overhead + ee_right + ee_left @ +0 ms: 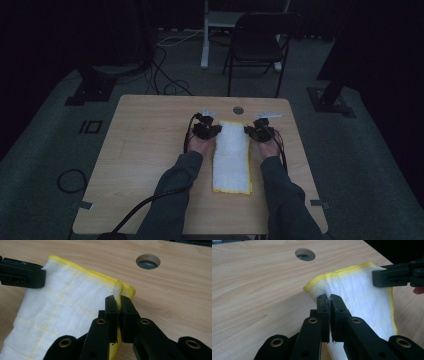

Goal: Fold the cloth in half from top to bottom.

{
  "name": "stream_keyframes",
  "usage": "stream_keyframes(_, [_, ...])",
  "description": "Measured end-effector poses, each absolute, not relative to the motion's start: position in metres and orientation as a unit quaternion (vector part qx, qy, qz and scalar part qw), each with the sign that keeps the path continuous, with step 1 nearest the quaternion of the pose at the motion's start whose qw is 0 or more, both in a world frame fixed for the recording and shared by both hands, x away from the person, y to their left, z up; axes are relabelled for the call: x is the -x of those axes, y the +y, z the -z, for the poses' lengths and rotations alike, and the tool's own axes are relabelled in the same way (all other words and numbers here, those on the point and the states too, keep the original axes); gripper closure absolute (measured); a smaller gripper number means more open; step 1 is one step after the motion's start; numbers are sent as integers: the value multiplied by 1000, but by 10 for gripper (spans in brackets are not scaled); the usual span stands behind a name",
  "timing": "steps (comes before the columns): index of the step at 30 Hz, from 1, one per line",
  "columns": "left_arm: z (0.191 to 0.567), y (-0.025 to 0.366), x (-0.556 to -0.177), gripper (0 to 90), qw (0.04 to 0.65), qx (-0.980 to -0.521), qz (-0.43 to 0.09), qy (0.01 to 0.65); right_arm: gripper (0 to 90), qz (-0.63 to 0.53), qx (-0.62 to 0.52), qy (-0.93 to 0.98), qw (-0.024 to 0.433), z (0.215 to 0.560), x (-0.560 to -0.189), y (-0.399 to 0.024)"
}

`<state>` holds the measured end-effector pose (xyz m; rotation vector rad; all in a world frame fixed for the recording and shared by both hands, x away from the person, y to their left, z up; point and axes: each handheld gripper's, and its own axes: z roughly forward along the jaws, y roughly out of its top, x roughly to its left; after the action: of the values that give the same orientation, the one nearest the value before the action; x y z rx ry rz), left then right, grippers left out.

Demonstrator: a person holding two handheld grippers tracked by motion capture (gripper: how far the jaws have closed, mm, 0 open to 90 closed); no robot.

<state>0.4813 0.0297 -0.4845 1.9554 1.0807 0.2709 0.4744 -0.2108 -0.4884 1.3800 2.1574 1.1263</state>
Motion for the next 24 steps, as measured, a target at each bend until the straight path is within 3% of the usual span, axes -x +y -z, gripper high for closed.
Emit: stream_keyframes(24, [458,31,-470,875,447,-790,-139,397,871,-418,-467,756,191,467,-466,-212])
